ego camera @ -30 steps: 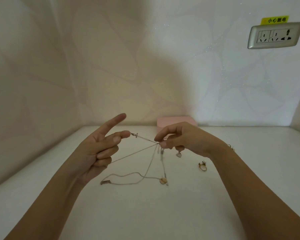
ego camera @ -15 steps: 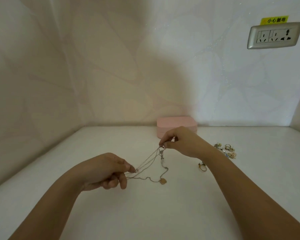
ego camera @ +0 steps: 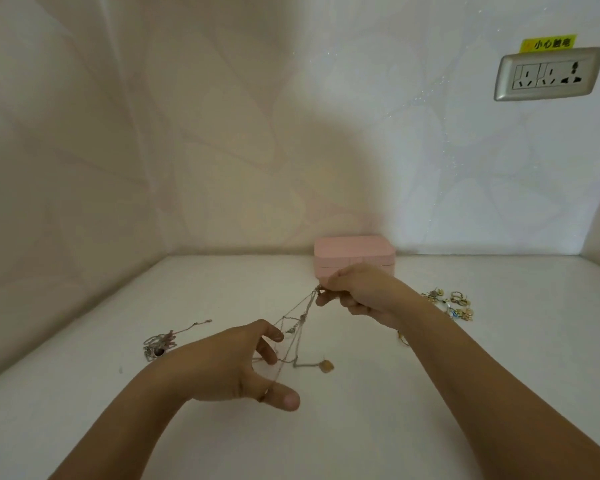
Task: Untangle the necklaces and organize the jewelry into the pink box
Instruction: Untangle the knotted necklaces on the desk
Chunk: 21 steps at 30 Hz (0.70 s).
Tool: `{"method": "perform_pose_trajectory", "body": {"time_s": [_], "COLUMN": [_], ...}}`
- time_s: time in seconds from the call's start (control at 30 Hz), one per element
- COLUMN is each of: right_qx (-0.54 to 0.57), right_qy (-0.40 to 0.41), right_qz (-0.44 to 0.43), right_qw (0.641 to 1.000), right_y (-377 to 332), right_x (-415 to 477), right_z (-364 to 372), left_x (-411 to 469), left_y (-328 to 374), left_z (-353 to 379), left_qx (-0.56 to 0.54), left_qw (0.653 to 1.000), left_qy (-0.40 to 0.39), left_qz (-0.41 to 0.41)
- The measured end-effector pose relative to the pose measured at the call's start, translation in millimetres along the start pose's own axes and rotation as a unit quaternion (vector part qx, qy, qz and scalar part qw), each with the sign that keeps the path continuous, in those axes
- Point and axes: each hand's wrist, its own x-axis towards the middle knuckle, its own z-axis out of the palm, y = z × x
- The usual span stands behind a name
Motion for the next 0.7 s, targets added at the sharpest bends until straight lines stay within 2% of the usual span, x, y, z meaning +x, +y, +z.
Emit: {"method": "perform_pose_trajectory", "body": {"time_s": [0.13, 0.33, 0.47, 0.53, 0.6, 0.67, 0.7], "right_qx": [0.077, 0.225, 0.281, 0.225, 0.041, -0.116, -0.149], "right_qy": [-0.026, -0.078, -0.057, -0.027, 0.014, 0.013, -0.006], "right_qz": [0.037, 0.046, 0.041, 0.020, -0.028, -0.067, -0.073], "right_qw": [0.996, 0.970, 0.957, 0.974, 0.999, 0.991, 0.986], "right_y": [1.5, 2.6, 4.2, 3.3, 0.1, -4.2, -6.3], "right_x": [3.2, 2.4, 5.3, 6.1, 1.6, -7.0, -11.1], "right_z": [7.6, 15.1, 16.4, 13.9, 4.5, -7.9, -12.8], "left_x": [-5.1, -2.6, 1.7, 3.0, 3.9, 4.7, 5.0], "left_y": [9.6, 14.2, 14.4, 13.2, 9.6, 5.7, 3.6], "left_z": [10.6, 23.9, 27.7, 27.1, 23.4, 18.4, 16.2], "left_qx": [0.046, 0.112, 0.138, 0.149, 0.163, 0.189, 0.203], "left_qw": [0.998, 0.991, 0.987, 0.986, 0.983, 0.978, 0.974], "left_qy": [0.034, 0.071, 0.069, 0.062, 0.063, 0.071, 0.077], "left_qz": [-0.021, -0.021, -0.042, -0.050, -0.058, -0.060, -0.058]}}
